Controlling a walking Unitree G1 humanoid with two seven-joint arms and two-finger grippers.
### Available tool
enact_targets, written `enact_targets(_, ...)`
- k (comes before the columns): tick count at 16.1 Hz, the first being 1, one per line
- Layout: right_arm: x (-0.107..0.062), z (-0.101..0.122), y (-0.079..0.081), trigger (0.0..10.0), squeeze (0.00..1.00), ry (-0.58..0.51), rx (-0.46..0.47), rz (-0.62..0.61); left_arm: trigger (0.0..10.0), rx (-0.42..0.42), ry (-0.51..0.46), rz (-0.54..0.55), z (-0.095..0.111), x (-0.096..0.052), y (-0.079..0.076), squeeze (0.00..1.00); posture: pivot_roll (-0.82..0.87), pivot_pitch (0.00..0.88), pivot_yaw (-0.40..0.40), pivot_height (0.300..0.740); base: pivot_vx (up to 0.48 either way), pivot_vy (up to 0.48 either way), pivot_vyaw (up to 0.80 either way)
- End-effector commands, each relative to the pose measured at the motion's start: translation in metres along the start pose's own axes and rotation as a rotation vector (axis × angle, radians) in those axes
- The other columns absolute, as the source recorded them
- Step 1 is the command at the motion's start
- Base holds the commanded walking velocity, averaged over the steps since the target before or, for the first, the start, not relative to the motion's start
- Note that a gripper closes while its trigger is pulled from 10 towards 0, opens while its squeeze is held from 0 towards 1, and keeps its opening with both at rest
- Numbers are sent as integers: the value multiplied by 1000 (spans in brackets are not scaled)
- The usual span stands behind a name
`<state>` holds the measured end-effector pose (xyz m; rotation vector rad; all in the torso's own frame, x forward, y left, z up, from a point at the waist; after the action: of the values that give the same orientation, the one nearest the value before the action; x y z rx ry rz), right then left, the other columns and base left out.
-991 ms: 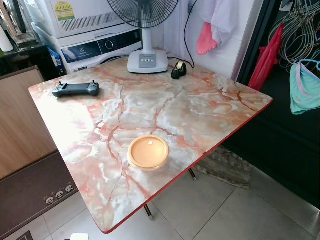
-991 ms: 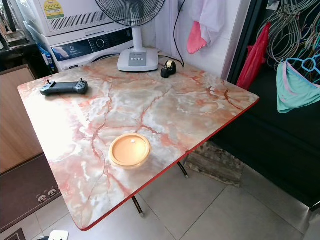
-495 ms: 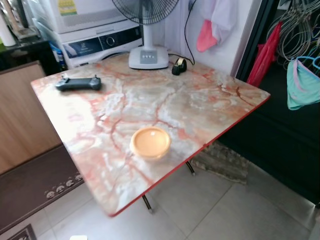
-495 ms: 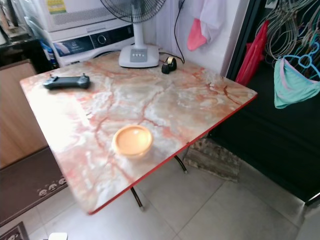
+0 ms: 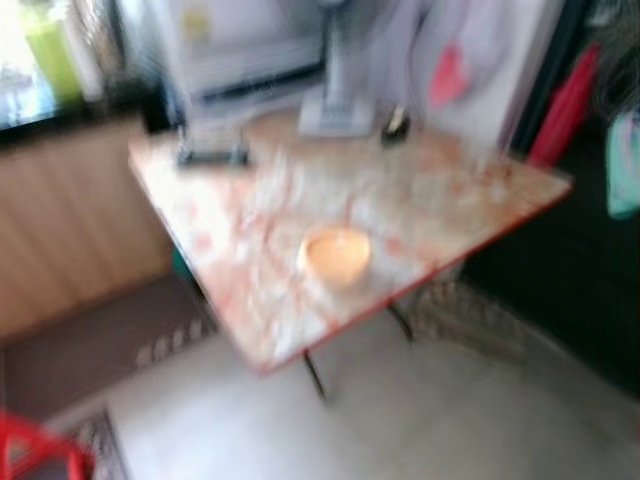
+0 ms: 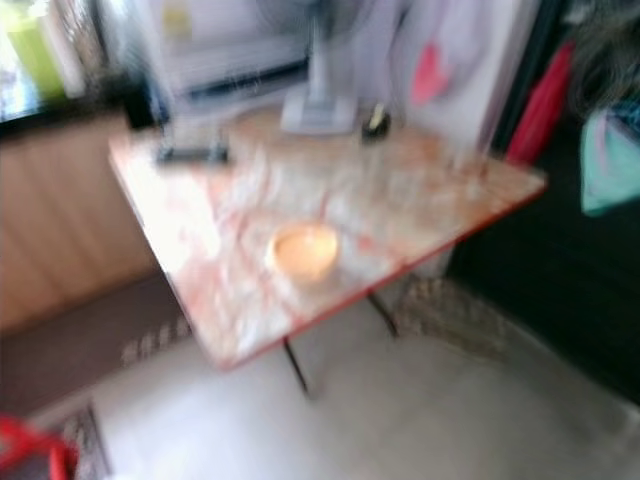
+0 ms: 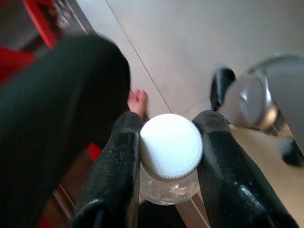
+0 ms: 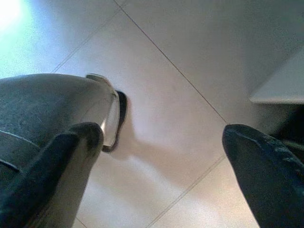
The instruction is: Restocking fridge
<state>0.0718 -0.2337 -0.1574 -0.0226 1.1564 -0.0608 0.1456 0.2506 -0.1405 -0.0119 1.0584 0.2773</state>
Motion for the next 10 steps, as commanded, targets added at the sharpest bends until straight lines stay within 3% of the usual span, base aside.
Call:
enact_targets(1,1,-1,8,10000,0,-1,6,24,10000,9,-16,0,6,1,-1,0,38,0,-12,740,-281,0,0)
enact_targets(10,1,-1,8,10000,0,-1,29,14,10000,8,8,8,1,0,7,0,43,0,-11,740,-28,0,0)
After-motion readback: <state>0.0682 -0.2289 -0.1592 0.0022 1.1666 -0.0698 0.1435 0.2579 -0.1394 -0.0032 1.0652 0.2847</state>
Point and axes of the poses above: a point about 5 cm out from each wrist's last joint towards the gripper, its own x axis pointing out of the wrist towards the gripper, its own z axis along the axis of the wrist's last joint, y = z × x, the point moved 5 cm from there along x, pointing out of the wrist towards the gripper, and after that the axes turned 8 degrees about -x, right-handed, at the moved point
